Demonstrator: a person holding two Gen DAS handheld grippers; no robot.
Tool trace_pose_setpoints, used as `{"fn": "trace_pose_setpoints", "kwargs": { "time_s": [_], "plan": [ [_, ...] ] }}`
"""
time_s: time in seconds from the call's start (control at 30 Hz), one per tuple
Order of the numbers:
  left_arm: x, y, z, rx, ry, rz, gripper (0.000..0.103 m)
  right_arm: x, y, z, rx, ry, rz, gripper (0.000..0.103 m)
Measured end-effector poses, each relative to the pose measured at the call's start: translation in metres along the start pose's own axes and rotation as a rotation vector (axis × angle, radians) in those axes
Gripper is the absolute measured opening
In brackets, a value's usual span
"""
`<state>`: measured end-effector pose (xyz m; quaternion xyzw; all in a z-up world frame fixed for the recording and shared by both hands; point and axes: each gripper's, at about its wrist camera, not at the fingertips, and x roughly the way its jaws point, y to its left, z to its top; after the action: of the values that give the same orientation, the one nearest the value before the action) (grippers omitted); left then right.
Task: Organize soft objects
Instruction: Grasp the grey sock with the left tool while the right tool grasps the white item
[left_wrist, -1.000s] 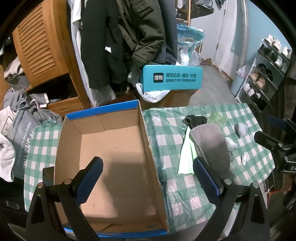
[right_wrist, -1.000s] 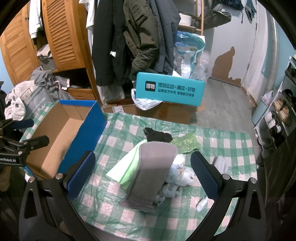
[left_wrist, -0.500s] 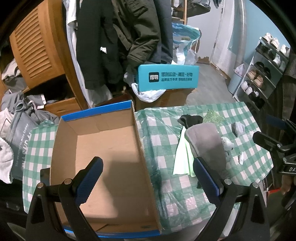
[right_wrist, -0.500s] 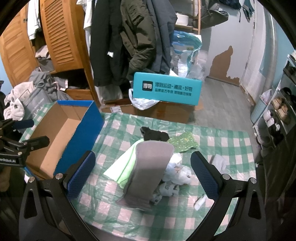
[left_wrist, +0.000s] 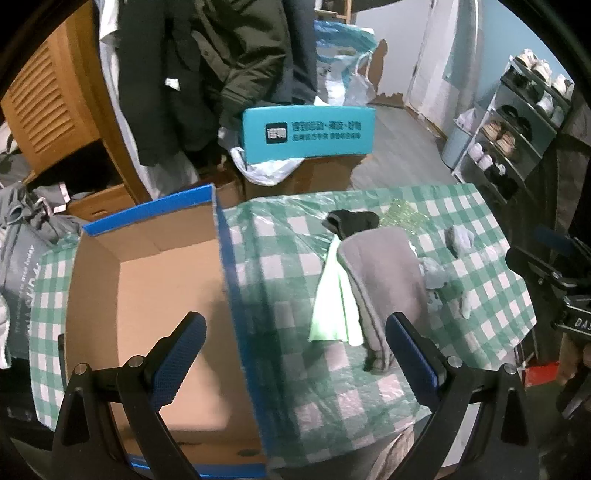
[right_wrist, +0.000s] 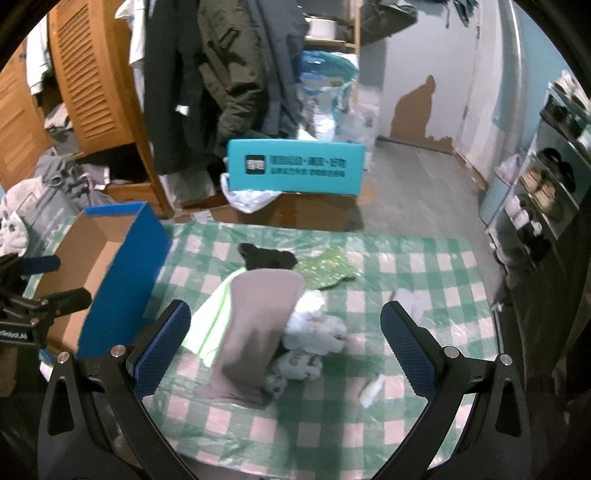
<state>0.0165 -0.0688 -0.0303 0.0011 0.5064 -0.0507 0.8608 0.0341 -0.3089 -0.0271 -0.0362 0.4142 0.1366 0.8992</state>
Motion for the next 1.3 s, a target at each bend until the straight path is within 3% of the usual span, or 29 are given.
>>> {"fn": "trace_pose_setpoints", "kwargs": {
  "time_s": [0.37,0.8,1.3],
  "plan": [
    [0.028,-0.042,0.004,0.069,0.066,0.022,0.099,0.007,-0.043,-0.018,0.083,0.048,-0.053,0.101],
    [0.077,-0.083,0.003,0.102,0.181,0.009,0.099,0.048,-0.093,-0.047,0.163,0.177,-0.129,0.097],
    [0.142,-0.114,-0.002,0.083,0.315,-0.022,0.099,0.088,-0.100,-0.070,0.154,0.304,-0.134,0.090]
  ]
}}
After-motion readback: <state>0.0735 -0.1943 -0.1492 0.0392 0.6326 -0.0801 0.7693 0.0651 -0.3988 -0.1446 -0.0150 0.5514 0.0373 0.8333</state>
